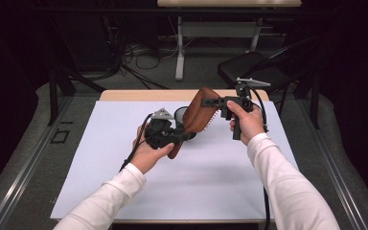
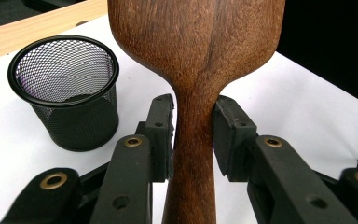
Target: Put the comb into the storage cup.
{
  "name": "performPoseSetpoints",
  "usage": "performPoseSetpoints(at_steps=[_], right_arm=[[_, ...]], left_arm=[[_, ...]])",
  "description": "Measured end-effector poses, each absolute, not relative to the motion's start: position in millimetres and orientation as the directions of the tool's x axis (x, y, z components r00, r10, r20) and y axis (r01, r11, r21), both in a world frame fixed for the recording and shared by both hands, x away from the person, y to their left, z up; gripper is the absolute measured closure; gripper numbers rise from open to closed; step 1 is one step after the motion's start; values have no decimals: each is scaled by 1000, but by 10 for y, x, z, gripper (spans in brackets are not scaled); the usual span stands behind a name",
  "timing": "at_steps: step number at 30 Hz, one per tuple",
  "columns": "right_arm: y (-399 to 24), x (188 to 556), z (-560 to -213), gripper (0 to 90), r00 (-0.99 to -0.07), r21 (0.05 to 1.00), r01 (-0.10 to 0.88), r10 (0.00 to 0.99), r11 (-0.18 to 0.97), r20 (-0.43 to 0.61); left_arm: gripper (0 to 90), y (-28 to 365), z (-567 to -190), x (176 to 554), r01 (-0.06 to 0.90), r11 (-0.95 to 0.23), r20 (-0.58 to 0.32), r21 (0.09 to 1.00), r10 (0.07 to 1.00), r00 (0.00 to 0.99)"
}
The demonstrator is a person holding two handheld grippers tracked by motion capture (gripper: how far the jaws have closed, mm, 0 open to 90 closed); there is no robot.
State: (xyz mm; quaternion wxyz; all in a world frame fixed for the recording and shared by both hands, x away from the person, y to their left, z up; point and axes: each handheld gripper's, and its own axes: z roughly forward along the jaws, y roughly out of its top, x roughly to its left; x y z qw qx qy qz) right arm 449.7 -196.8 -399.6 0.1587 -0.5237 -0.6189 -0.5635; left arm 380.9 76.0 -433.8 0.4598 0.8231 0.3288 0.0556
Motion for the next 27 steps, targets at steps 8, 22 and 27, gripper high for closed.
performPoseSetpoints(at_steps=[8, 22, 27], right_arm=[[-1965, 4499, -3993, 513, -398, 527, 829, 463, -189, 792], [-1960, 4501, -3991, 513, -397, 526, 829, 464, -190, 792], [-1977, 4502, -3987, 513, -399, 529, 828, 468, -187, 789]], left_arm=[[655, 779, -4347, 3810, 482, -353, -208, 802, 591, 779], [536, 836, -4360, 3798, 464, -334, -194, 820, 601, 776], [489, 850, -4374, 3791, 468, -338, -195, 817, 602, 775]])
